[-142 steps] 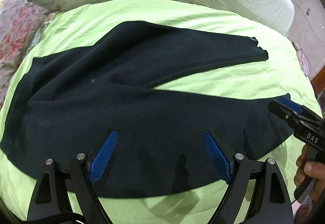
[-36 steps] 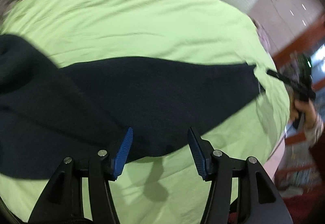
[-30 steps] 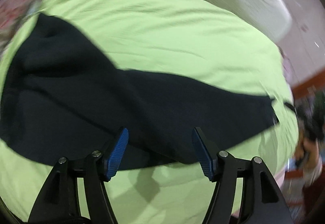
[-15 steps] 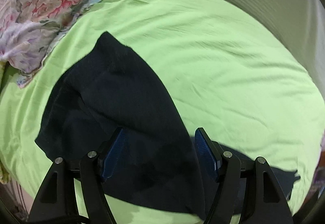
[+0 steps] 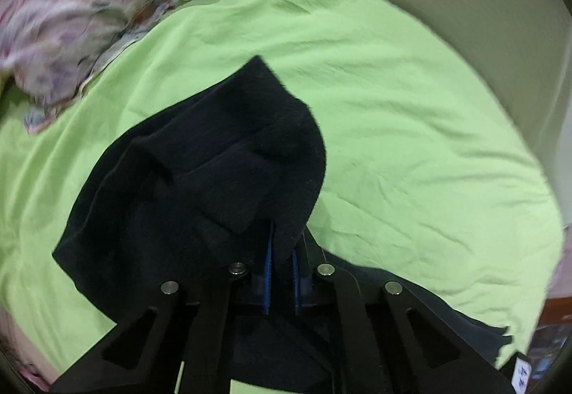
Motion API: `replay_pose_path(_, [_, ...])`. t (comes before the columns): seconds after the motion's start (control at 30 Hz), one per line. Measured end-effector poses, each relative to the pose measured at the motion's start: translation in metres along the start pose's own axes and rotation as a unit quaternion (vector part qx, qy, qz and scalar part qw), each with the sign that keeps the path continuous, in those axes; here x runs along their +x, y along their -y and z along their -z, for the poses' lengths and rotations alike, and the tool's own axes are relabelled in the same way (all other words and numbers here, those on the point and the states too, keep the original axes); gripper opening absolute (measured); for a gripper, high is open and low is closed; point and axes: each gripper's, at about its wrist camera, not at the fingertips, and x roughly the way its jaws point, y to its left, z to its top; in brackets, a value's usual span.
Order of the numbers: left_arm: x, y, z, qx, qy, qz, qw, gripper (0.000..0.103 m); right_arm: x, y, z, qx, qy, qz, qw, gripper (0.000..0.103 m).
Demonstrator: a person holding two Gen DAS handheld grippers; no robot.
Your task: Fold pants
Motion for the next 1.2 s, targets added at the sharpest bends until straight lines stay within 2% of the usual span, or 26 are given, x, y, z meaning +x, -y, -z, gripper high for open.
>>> replay_pose_path(0.1, [-0.023,-0.038,0.008,-0.027,0.017,0.045,0.9985,0.005,-0.01,-0.011,-0.005,-0.019,0.01,-0.001,1.0,0.006])
replay_pose_path(0.27, [-0.055,-0.085,0.05,-0.074,0.036,0.112,0.9903,0.005,-0.03,-0.031,-0.009,-0.064,0.016,0.005,0.998,0.006])
replay_pose_path(0.3, [-0.057,-0.079,0.065,-0.083,0.039,0.123,0.9882,0.005,-0.03,-0.034,-0.01,-0.071,0.011,0.008,0.997,0.006])
replay_pose_path(0.4, [-0.062,-0.101,0.093,-0.106,0.045,0.149,0.982,0.005,-0.024,-0.043,-0.01,-0.099,-0.007,0.023,0.995,0.006])
replay_pose_path(0.57, [-0.042,-0.129,0.106,-0.143,0.04,0.175,0.9733,0.005,-0.011,-0.061,-0.009,-0.141,-0.04,0.046,0.988,0.006])
replay_pose_path(0.77, [-0.038,-0.143,0.123,-0.156,0.04,0.18,0.9704,0.006,0.005,-0.062,-0.009,-0.15,-0.071,0.058,0.984,0.006])
replay_pose_path(1.03, [-0.029,-0.156,0.131,-0.155,0.032,0.157,0.9748,0.009,0.007,-0.055,-0.007,-0.115,-0.084,0.043,0.989,0.017])
replay_pose_path(1.1, [-0.03,-0.159,0.131,-0.155,0.03,0.145,0.9769,0.015,0.005,-0.052,-0.007,-0.101,-0.082,0.031,0.991,0.019])
replay_pose_path(1.17, [-0.031,-0.161,0.129,-0.155,0.029,0.132,0.9786,0.016,0.002,-0.048,-0.008,-0.084,-0.075,0.008,0.994,0.021])
replay_pose_path(1.2, [-0.034,-0.163,0.128,-0.155,0.03,0.128,0.9792,0.024,-0.003,-0.046,-0.009,-0.073,-0.068,-0.007,0.995,0.024])
